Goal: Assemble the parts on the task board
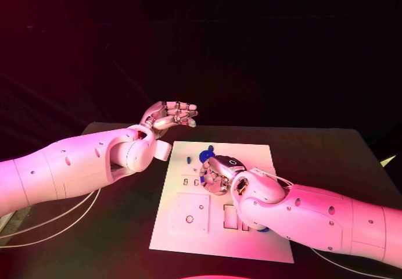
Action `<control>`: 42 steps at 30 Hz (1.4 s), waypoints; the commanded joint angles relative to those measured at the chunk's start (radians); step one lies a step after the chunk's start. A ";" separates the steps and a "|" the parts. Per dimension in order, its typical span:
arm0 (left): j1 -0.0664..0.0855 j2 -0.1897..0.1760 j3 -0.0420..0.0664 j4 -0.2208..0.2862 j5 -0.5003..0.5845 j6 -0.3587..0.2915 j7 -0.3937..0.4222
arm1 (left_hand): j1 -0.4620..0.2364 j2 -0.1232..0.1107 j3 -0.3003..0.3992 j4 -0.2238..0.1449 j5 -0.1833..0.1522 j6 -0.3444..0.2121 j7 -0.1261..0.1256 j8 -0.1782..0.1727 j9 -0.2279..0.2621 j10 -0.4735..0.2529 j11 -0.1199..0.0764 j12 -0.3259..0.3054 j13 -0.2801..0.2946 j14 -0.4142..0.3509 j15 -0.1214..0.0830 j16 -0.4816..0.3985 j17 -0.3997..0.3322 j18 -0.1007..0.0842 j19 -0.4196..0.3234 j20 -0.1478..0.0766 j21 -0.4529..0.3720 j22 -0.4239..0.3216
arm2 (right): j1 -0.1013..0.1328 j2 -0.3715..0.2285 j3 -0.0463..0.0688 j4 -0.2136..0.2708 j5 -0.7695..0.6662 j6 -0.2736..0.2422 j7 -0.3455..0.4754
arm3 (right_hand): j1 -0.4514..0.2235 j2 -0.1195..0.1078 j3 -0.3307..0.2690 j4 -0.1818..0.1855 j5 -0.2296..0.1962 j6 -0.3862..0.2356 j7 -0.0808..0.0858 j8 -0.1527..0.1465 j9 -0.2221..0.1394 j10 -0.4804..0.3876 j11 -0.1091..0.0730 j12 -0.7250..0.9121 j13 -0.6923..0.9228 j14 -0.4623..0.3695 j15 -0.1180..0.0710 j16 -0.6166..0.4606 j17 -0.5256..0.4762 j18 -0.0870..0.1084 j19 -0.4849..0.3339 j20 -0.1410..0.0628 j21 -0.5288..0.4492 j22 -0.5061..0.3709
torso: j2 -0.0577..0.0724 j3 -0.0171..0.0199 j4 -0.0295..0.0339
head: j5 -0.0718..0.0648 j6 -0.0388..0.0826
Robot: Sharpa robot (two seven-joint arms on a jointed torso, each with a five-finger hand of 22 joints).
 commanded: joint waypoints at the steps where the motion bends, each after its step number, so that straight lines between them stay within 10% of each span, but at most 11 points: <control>1: 0.001 0.002 0.001 0.002 -0.003 0.008 0.005 | -0.004 0.008 0.000 0.001 -0.003 -0.005 0.035 0.003 0.001 -0.007 0.000 -0.002 0.001 -0.004 0.002 -0.006 -0.001 0.011 -0.007 0.000 0.004 0.000 | -0.005 0.004 -0.001 -0.004 -0.029 0.019 -0.007 | -0.012 -0.002 0.003 -0.001 0.004 0.003 0.001 0.004 0.015 0.001 0.009 -0.004 0.048 0.103 -0.002 -0.001 0.252 -0.007 0.105 -0.007 0.004 0.263 | 0.000 0.0009 -0.0010 | 0.003 -0.001; 42: 0.001 0.002 0.001 -0.005 -0.004 0.016 0.000 | -0.006 0.008 -0.001 0.002 -0.003 -0.005 0.034 0.004 0.002 -0.007 -0.001 -0.001 0.001 -0.005 0.002 -0.006 -0.003 0.011 -0.009 0.001 0.004 -0.001 | -0.010 0.005 -0.001 -0.005 -0.027 0.039 0.000 | -0.064 -0.036 0.000 0.001 -0.030 -0.043 0.017 -0.007 0.005 -0.024 0.022 -0.026 0.028 0.101 0.009 -0.004 0.245 -0.007 0.105 0.001 0.004 0.263 | -0.001 0.0000 -0.0016 | 0.002 -0.003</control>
